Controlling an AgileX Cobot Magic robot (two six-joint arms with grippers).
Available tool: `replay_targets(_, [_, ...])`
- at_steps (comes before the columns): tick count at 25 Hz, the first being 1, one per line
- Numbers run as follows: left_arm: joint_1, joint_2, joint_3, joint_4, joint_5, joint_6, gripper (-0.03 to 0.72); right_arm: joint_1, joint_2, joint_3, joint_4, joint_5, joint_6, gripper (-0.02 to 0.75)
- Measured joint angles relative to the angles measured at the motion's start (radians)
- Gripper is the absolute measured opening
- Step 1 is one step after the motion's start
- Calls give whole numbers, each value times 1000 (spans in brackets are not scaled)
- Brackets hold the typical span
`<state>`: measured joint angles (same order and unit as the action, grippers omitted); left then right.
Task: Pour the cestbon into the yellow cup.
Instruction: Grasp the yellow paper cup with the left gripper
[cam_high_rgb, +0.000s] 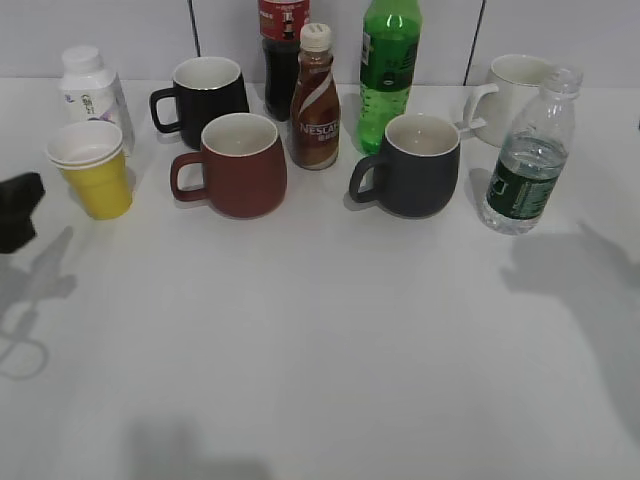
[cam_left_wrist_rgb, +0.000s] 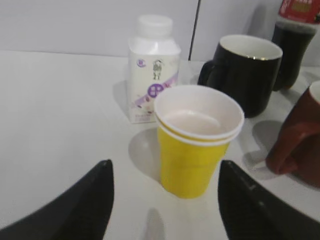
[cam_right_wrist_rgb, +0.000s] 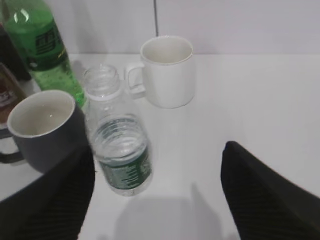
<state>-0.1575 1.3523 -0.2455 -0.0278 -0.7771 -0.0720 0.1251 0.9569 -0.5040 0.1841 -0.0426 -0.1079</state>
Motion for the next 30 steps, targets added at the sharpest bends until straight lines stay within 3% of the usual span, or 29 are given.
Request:
replay_targets(8, [-2, 382, -1, 135, -392, 0, 526, 83, 131, 0, 0, -167, 3, 588])
replay_targets(16, [-2, 476, -43, 145, -423, 24, 609, 83, 238, 0, 0, -364, 36, 588])
replay_targets(30, [-2, 604, -235, 142, -395, 41, 615, 83, 263, 8, 0, -372, 40, 588])
